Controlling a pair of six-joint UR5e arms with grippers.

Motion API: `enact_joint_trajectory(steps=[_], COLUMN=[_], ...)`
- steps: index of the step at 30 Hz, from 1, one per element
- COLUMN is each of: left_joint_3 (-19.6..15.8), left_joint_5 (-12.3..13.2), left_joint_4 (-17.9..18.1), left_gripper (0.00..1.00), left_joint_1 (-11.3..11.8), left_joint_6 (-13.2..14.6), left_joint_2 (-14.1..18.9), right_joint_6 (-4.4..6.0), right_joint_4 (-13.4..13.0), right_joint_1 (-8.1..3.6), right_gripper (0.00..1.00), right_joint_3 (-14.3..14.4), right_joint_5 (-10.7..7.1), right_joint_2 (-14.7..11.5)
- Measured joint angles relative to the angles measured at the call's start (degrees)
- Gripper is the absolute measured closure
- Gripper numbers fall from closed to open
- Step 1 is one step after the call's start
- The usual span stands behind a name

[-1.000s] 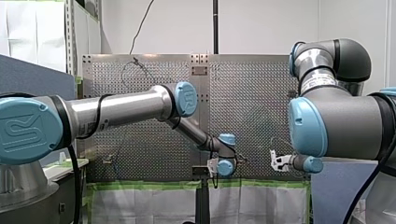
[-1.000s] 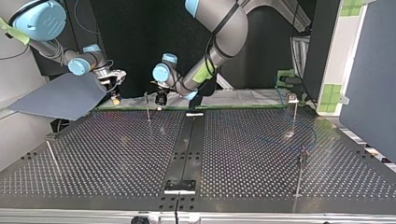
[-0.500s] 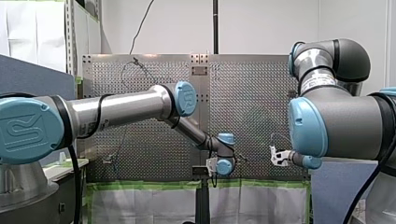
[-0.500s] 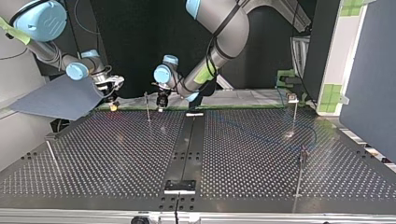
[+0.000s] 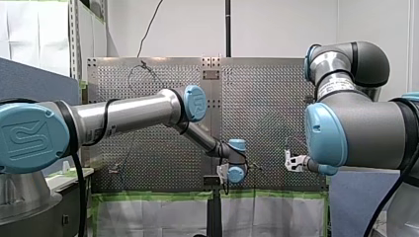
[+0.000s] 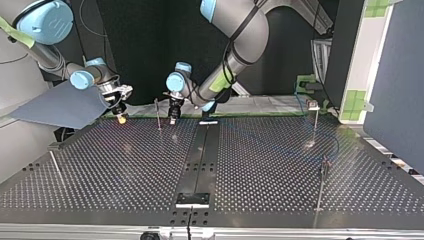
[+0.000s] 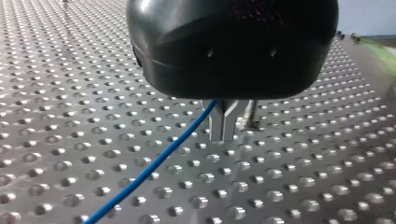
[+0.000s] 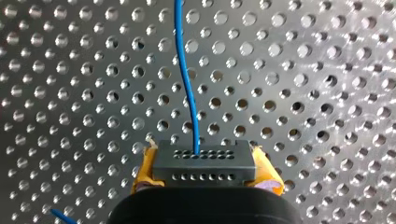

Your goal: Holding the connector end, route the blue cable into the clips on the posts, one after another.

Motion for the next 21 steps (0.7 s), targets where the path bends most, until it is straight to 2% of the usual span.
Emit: enact_joint_trajectory(steps=[10, 11, 12, 14, 15, 17, 19, 20, 21], left_joint_3=[0.1, 0.1, 0.1, 0.1, 0.1, 0.1, 0.1, 0.1, 0.1], left_joint_5=[0.0, 0.0, 0.0, 0.0, 0.0, 0.0, -0.1, -0.2, -0.5], left_joint_4=[-0.2, -0.4, -0.6, -1.0, -1.3, -1.7, -2.2, -2.5, -2.9], left_gripper=[1.0, 0.93, 0.93, 0.73, 0.73, 0.58, 0.58, 0.54, 0.54], left_joint_1=[0.4, 0.4, 0.4, 0.3, 0.3, 0.3, 0.2, 0.2, 0.2], left_joint_6=[0.0, 0.0, 0.0, 0.0, 0.0, 0.1, 0.3, 0.5, 1.0], left_joint_2=[0.4, 0.4, 0.4, 0.4, 0.4, 0.4, 0.4, 0.4, 0.5], right_joint_6=[0.71, 0.82, 0.87, 0.95, 0.96, 0.98, 0.99, 0.99, 1.0], right_joint_4=[-0.1, -0.2, -0.2, -0.2, -0.2, -0.2, -0.2, -0.2, -0.2], right_joint_1=[0.17, 0.14, 0.11, 0.07, 0.06, 0.05, 0.04, 0.02, -0.01], right_gripper=[1.0, 1.0, 1.0, 1.0, 1.0, 1.0, 1.0, 1.0, 1.0], right_joint_3=[-0.8, -0.8, -0.8, -0.8, -0.8, -0.8, -0.8, -0.8, -0.8], right_joint_5=[-0.47, -0.48, -0.48, -0.49, -0.48, -0.48, -0.49, -0.49, -0.48], right_joint_2=[0.0, 0.0, 0.0, 0.0, 0.0, 0.1, 0.1, 0.1, 0.1])
